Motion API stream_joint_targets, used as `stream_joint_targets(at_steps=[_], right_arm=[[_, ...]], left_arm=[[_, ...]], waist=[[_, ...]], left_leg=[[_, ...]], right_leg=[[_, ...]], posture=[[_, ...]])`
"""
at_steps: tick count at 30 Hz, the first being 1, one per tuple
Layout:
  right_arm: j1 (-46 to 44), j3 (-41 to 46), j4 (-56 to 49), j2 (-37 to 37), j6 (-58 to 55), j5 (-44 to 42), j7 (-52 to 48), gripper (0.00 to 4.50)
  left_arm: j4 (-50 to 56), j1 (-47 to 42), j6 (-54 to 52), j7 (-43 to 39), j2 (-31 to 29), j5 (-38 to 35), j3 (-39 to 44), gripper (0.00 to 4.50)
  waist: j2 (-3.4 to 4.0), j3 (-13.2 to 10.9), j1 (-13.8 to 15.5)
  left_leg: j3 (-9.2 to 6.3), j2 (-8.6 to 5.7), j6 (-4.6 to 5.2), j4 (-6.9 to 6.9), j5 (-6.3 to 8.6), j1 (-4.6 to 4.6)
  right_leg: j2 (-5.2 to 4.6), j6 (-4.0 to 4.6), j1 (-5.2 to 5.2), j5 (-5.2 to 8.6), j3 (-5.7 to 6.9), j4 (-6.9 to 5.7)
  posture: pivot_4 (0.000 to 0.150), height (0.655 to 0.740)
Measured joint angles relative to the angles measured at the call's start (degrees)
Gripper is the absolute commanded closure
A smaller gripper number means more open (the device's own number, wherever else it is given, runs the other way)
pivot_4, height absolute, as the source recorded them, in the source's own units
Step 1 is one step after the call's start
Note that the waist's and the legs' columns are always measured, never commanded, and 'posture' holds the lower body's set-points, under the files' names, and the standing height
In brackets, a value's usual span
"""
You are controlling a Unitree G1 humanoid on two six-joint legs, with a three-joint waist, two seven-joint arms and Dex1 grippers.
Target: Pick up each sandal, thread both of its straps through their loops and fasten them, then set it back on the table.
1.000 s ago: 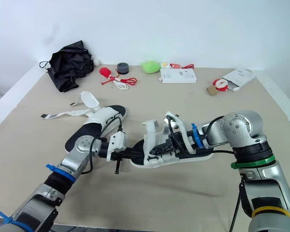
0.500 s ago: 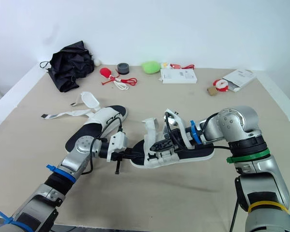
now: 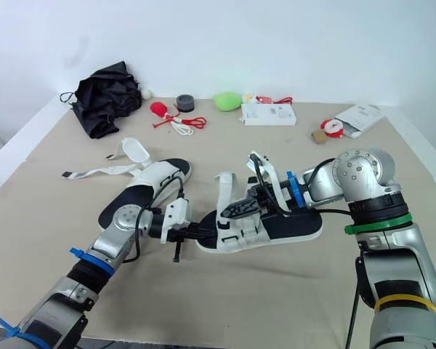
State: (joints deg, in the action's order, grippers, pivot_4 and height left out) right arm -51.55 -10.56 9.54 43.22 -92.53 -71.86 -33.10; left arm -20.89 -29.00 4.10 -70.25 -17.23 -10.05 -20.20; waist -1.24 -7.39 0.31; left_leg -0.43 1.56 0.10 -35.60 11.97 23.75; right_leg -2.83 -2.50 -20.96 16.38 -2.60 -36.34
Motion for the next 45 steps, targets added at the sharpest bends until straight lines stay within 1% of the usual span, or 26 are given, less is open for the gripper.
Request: stream_joint_targets(at_steps=[4, 17, 24, 30, 31, 33, 37, 39, 42, 45], right_arm=[[3.8, -0.3, -0.9, 0.3, 0.3, -0.4, 2.1, 4.43], [4.6, -0.5, -2.1, 1.6, 0.4, -0.3, 2.2, 4.43], [5.3, -0.1, -2.9, 1.5, 0.6, 2.4, 1.2, 4.43], [6.7, -0.1, -7.4, 2.8, 1.1, 3.3, -1.4, 4.43], [6.8, -0.4, -8.0, 3.0, 1.5, 3.9, -2.0, 4.43], [7.0, -2.3, -12.5, 4.7, 3.8, 6.5, -4.4, 4.43], [6.7, -8.2, -19.8, 6.9, 10.7, 14.4, -10.3, 4.43], [6.7, -10.2, -21.3, 7.6, 13.7, 17.3, -12.9, 4.43], [7.8, -13.2, -25.0, 10.3, 20.5, 23.2, -19.7, 4.43], [8.6, -14.3, -27.3, 11.7, 23.6, 25.7, -23.5, 4.43]], left_arm=[[0.0, 0.1, 0.0, 0.2, 0.1, 0.0, 0.0, 4.5], [0.8, 0.8, 0.0, 1.0, 0.2, 0.0, 0.0, 4.5], [0.8, 0.9, -0.1, 1.2, 0.4, 0.0, 0.0, 4.5], [0.8, 0.9, -0.1, 1.2, 0.5, 0.0, 0.0, 4.5], [0.8, 0.9, -0.1, 1.2, 0.5, 0.0, 0.0, 4.5], [0.8, 0.9, -0.1, 1.1, 0.6, 0.0, 0.0, 4.5], [0.8, 0.9, -0.3, 1.1, 0.6, 0.0, 0.0, 4.5], [0.8, 0.9, -0.3, 1.1, 0.6, 0.0, 0.0, 4.5], [0.8, 0.9, -0.4, 1.0, 0.6, 0.0, 0.0, 4.5], [0.9, 1.0, -0.4, 1.0, 0.6, 0.0, 0.0, 4.5]], waist=[[0.04, 0.0, 0.0], [0.02, 0.0, 0.1], [0.01, 0.0, 0.1], [0.0, 0.0, 0.2], [0.0, 0.0, 0.2], [0.01, 0.0, 0.2], [-0.11, 0.1, 0.2], [-0.13, 0.1, 0.2], [-0.15, 0.1, 0.2], [-0.17, 0.2, 0.2]], left_leg=[[0.05, -0.01, 0.0, -0.01, 0.0, 0.0], [0.03, -0.04, 0.0, -0.01, 0.0, 0.02], [0.01, -0.08, 0.0, -0.02, 0.0, 0.02], [-0.03, -0.1, 0.0, -0.01, 0.0, 0.03], [-0.03, -0.1, 0.0, -0.01, 0.0, 0.03], [-0.05, -0.14, 0.0, -0.01, 0.0, 0.04], [-0.09, -0.15, -0.01, 0.0, 0.01, 0.03], [-0.09, -0.14, -0.01, 0.0, 0.01, 0.03], [-0.12, -0.14, -0.03, 0.01, 0.02, 0.02], [-0.14, -0.15, -0.06, 0.02, 0.04, 0.02]], right_leg=[[-0.02, -0.01, 0.0, -0.01, -0.01, 0.0], [-0.03, -0.05, 0.0, 0.01, -0.01, 0.0], [-0.04, -0.09, 0.02, 0.03, -0.01, 0.01], [-0.05, -0.12, 0.03, 0.06, 0.0, 0.02], [-0.05, -0.13, 0.03, 0.06, 0.0, 0.02], [-0.07, -0.16, 0.02, 0.08, 0.0, 0.02], [-0.07, -0.18, 0.02, 0.11, 0.04, 0.03], [-0.07, -0.18, 0.02, 0.11, 0.05, 0.03], [-0.07, -0.15, 0.02, 0.15, 0.09, 0.04], [-0.08, -0.17, 0.04, 0.18, 0.11, 0.04]], posture=[[0.15, 0.74], [0.15, 0.74], [0.15, 0.74], [0.15, 0.74], [0.15, 0.74], [0.15, 0.74], [0.15, 0.74], [0.15, 0.74], [0.15, 0.74], [0.15, 0.74]])
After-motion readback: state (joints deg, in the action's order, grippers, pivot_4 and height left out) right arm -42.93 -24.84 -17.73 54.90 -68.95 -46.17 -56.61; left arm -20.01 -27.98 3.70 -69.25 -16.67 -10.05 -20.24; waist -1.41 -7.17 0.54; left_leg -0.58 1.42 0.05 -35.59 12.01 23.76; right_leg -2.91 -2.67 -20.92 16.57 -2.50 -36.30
